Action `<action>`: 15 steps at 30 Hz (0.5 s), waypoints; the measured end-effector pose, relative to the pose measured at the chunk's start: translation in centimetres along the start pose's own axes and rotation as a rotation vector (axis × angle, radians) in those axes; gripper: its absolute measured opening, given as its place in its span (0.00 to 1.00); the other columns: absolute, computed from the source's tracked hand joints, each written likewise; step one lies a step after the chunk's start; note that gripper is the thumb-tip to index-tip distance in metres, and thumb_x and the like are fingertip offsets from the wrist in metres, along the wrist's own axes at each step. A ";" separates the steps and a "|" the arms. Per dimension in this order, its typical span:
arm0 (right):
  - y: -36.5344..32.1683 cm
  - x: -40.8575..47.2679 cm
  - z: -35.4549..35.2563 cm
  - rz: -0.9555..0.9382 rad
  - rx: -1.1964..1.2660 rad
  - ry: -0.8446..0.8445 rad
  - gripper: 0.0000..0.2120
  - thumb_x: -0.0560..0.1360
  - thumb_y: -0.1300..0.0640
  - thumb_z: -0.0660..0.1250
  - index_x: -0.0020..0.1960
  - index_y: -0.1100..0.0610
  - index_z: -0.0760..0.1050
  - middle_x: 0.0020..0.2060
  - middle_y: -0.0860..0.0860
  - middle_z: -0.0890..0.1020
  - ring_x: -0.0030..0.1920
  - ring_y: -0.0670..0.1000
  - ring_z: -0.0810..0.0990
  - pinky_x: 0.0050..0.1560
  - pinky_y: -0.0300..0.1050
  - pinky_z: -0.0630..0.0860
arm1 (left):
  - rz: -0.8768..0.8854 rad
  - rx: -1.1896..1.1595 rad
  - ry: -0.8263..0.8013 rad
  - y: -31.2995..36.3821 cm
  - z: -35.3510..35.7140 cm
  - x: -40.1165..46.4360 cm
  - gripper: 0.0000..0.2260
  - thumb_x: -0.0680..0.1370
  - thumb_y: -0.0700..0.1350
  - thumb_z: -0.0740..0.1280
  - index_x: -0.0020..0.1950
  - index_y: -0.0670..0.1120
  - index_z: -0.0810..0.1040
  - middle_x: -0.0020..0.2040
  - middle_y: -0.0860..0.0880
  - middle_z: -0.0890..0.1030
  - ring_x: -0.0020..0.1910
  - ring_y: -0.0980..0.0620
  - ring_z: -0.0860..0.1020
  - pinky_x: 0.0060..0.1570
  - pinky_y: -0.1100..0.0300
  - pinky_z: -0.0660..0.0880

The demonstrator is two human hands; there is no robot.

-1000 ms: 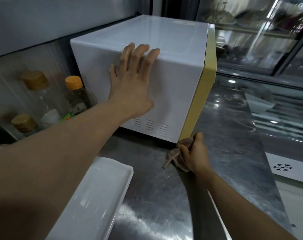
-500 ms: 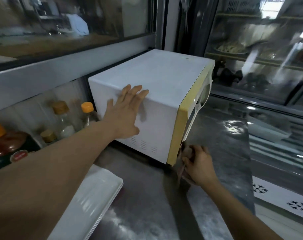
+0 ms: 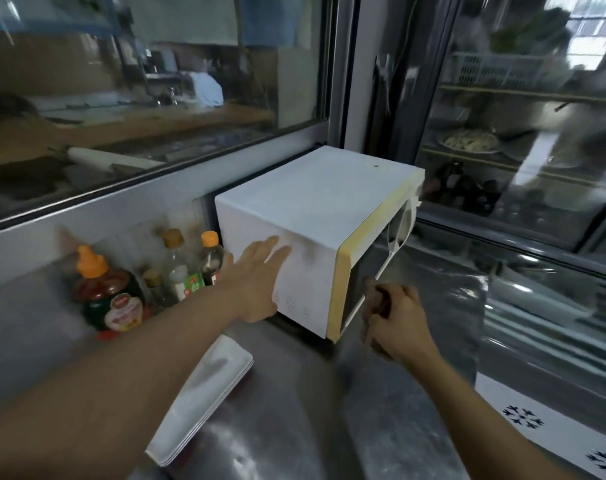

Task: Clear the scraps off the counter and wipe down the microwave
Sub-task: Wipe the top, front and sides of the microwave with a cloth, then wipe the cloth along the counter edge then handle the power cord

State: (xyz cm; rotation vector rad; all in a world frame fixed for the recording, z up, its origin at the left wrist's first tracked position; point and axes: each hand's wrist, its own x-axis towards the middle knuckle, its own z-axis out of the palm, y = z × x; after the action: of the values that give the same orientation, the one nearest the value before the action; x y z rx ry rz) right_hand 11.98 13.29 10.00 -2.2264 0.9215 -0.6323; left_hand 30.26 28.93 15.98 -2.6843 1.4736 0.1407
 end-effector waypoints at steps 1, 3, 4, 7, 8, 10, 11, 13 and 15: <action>-0.5 -0.8 -0.6 -0.006 0.018 0.003 0.17 0.71 0.69 0.59 0.58 0.58 0.72 0.60 0.54 0.66 0.42 0.45 0.71 0.36 0.30 0.75 | 0.005 -0.002 -0.004 0.2 -0.2 -0.9 0.44 0.73 0.50 0.67 0.76 0.54 0.38 0.77 0.51 0.36 0.77 0.47 0.40 0.71 0.39 0.47; -1.6 -2.5 -1.7 -0.031 0.012 0.011 0.18 0.70 0.70 0.59 0.58 0.58 0.72 0.59 0.54 0.66 0.41 0.43 0.70 0.36 0.26 0.73 | 0.017 -0.015 0.003 0.8 -0.8 -2.7 0.43 0.73 0.50 0.67 0.77 0.53 0.40 0.77 0.50 0.38 0.77 0.47 0.41 0.72 0.38 0.47; -2.1 -3.4 -2.4 -0.055 0.014 0.019 0.18 0.70 0.71 0.59 0.57 0.58 0.72 0.59 0.54 0.66 0.41 0.42 0.69 0.35 0.23 0.71 | 0.020 -0.021 0.011 1.1 -1.0 -3.8 0.43 0.72 0.51 0.67 0.77 0.53 0.41 0.78 0.50 0.39 0.77 0.47 0.42 0.72 0.38 0.47; -4.2 -6.6 -4.5 -0.101 0.021 0.044 0.15 0.70 0.71 0.61 0.52 0.57 0.71 0.55 0.54 0.67 0.39 0.39 0.69 0.31 0.20 0.67 | 0.041 -0.070 0.014 2.2 -1.6 -7.5 0.43 0.72 0.53 0.68 0.77 0.52 0.41 0.78 0.49 0.41 0.77 0.48 0.43 0.73 0.41 0.47; -4.8 -7.9 -5.3 -0.106 0.016 0.056 0.14 0.70 0.71 0.62 0.51 0.56 0.72 0.52 0.53 0.68 0.38 0.39 0.70 0.29 0.20 0.66 | 0.055 -0.115 0.009 2.5 -1.7 -8.9 0.43 0.72 0.53 0.68 0.77 0.52 0.42 0.78 0.49 0.42 0.77 0.48 0.44 0.74 0.42 0.48; -5.7 -10.6 -6.7 -0.130 0.025 0.085 0.10 0.69 0.71 0.63 0.48 0.61 0.73 0.44 0.49 0.71 0.36 0.40 0.76 0.25 0.25 0.66 | 0.089 -0.217 0.011 3.3 -2.1 -11.5 0.42 0.72 0.52 0.69 0.77 0.51 0.44 0.78 0.49 0.48 0.77 0.49 0.48 0.73 0.43 0.52; -6.0 -11.9 -7.4 -0.149 0.027 0.102 0.09 0.68 0.72 0.63 0.46 0.63 0.73 0.40 0.47 0.71 0.37 0.37 0.77 0.24 0.28 0.66 | 0.100 -0.271 0.021 3.8 -2.4 -12.8 0.41 0.73 0.52 0.69 0.77 0.50 0.47 0.78 0.49 0.52 0.76 0.48 0.52 0.73 0.44 0.55; -6.4 -14.4 -8.7 -0.161 0.004 0.120 0.12 0.67 0.69 0.65 0.45 0.55 0.73 0.43 0.48 0.73 0.39 0.34 0.75 0.29 0.23 0.67 | 0.106 -0.432 0.037 5.0 -3.0 -14.8 0.35 0.74 0.51 0.68 0.76 0.50 0.53 0.75 0.50 0.61 0.73 0.47 0.61 0.70 0.47 0.61; -6.6 -16.6 -9.9 -0.175 -0.033 0.135 0.17 0.68 0.64 0.67 0.45 0.43 0.68 0.50 0.49 0.73 0.43 0.35 0.71 0.38 0.19 0.67 | 0.099 -0.640 0.032 6.6 -3.6 -16.5 0.27 0.76 0.50 0.67 0.73 0.48 0.62 0.71 0.50 0.68 0.68 0.48 0.68 0.68 0.50 0.66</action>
State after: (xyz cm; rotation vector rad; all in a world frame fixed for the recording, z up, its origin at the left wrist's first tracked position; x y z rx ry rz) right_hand -1.98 25.66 18.40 -2.3343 0.8134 -0.8621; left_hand 16.09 38.81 21.36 -3.0806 1.8215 0.6876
